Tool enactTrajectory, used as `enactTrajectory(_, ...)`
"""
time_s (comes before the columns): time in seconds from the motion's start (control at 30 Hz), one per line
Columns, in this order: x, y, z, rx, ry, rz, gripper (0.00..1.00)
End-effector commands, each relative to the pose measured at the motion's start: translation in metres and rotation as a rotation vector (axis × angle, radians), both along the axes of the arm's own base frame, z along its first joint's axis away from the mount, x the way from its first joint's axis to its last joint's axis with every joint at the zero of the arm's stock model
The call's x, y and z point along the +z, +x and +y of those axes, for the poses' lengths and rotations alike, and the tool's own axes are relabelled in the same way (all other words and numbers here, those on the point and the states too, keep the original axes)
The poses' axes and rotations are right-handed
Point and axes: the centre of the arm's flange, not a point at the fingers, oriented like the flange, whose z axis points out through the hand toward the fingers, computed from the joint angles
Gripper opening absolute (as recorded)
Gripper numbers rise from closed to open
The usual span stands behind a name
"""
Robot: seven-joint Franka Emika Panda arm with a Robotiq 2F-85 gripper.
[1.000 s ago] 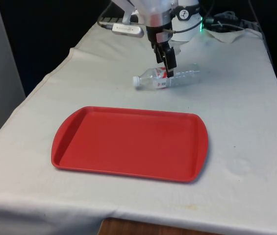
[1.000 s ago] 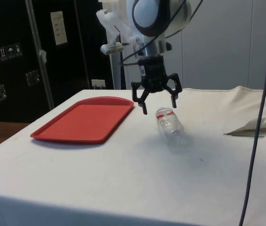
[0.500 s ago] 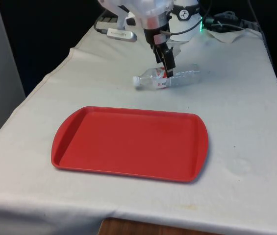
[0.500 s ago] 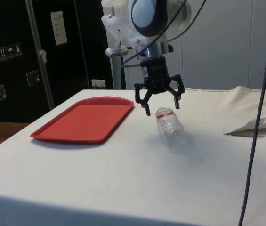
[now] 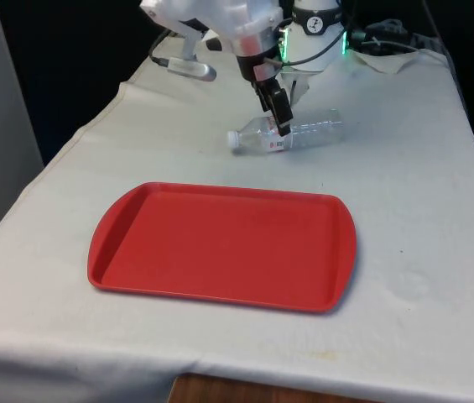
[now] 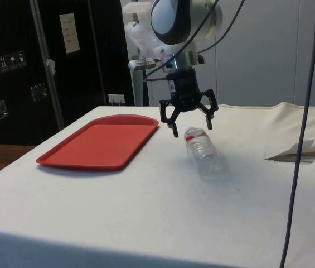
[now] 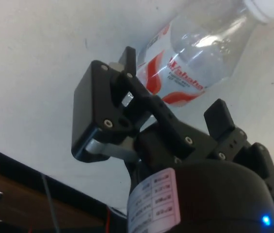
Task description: Place the bottle upright on the tray.
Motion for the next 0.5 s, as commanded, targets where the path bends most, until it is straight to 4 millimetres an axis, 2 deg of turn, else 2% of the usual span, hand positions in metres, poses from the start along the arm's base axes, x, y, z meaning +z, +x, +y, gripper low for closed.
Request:
enactTrajectory(0.0, 0.0, 0.001, -0.003, -0.003, 0.021, 0.0, 1.0)
enactTrajectory(0.47, -0.005, 0.003, -0.027, 0.002, 0.1, 0.024, 1.0)
